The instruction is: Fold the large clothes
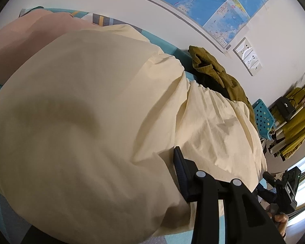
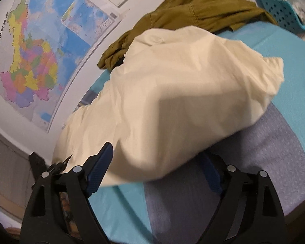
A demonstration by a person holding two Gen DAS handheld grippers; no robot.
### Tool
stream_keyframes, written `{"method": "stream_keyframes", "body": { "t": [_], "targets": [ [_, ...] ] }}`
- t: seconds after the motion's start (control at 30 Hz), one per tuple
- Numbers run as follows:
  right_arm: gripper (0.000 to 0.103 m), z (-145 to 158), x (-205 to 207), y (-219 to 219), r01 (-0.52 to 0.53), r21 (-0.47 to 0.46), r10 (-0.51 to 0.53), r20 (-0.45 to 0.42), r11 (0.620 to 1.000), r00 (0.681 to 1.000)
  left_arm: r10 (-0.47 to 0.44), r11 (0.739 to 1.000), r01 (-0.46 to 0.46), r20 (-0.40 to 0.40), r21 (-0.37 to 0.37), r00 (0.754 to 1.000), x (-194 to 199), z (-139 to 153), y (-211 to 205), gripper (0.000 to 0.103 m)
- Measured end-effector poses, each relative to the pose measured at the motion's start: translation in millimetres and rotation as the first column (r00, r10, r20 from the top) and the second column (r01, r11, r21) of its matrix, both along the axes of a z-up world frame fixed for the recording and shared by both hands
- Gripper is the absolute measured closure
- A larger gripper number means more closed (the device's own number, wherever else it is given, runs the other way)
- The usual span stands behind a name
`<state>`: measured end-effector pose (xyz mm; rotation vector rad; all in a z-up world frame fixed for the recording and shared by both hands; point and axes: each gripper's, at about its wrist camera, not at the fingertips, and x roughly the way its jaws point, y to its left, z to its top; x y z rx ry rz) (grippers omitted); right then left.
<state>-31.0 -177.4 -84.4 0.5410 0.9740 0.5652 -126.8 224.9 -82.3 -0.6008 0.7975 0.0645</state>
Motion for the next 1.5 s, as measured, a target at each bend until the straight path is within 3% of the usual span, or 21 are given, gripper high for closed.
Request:
{"method": "stream_keyframes", "body": {
  "t": [0.33, 0.47, 0.6, 0.8, 0.87, 0.97, 1.1, 1.23, 1.33, 1.5],
  "targets": [
    [0.018, -7, 28, 15, 0.027, 0.11, -0.035, 0.07, 0.994, 0.997, -0.001, 0.998, 0.003, -0.029, 0.066, 1.0, 4, 3, -8, 0.062],
    [0.011, -5, 39, 33, -0.026, 0.039, 0.024, 0.065, 0.999, 0.998, 0.003, 0.994, 0.002, -0.042, 0.108, 0.999, 6, 3, -13, 0.059],
    [0.011, -5, 47, 48, -0.045, -0.012, 0.046, 0.063, 0.999, 0.997, 0.009, 0.989, -0.002, -0.045, 0.147, 0.999, 10, 3, -16, 0.056],
    [0.04, -10, 57, 46, -0.038, -0.007, 0.038, 0.042, 0.999, 0.998, 0.018, 0.982, -0.008, -0.05, 0.187, 0.999, 18, 4, -20, 0.048],
    [0.057, -13, 58, 44, -0.051, 0.006, 0.051, 0.036, 0.999, 0.998, 0.021, 0.98, -0.011, -0.048, 0.196, 0.999, 21, 4, -21, 0.044],
    [0.067, -13, 58, 44, -0.068, 0.021, 0.067, 0.04, 0.997, 0.997, 0.02, 0.979, -0.01, -0.05, 0.205, 0.999, 25, 4, -21, 0.04],
    [0.066, -15, 61, 44, -0.077, 0.048, 0.076, 0.022, 0.996, 0.997, 0.018, 0.978, -0.007, -0.051, 0.208, 0.999, 30, 4, -23, 0.032],
    [0.056, -15, 63, 49, -0.086, 0.047, 0.085, 0.019, 0.995, 0.996, 0.025, 0.973, -0.011, -0.056, 0.229, 0.998, 33, 5, -26, 0.032],
    [0.056, -13, 64, 53, -0.095, 0.037, 0.095, 0.02, 0.995, 0.995, 0.034, 0.968, -0.017, -0.066, 0.252, 0.997, 35, 4, -28, 0.042],
    [0.079, -6, 62, 53, -0.112, 0.054, 0.109, 0.043, 0.992, 0.993, 0.067, 0.958, -0.043, -0.076, 0.282, 0.995, 35, 10, -28, 0.074]
  ]
}}
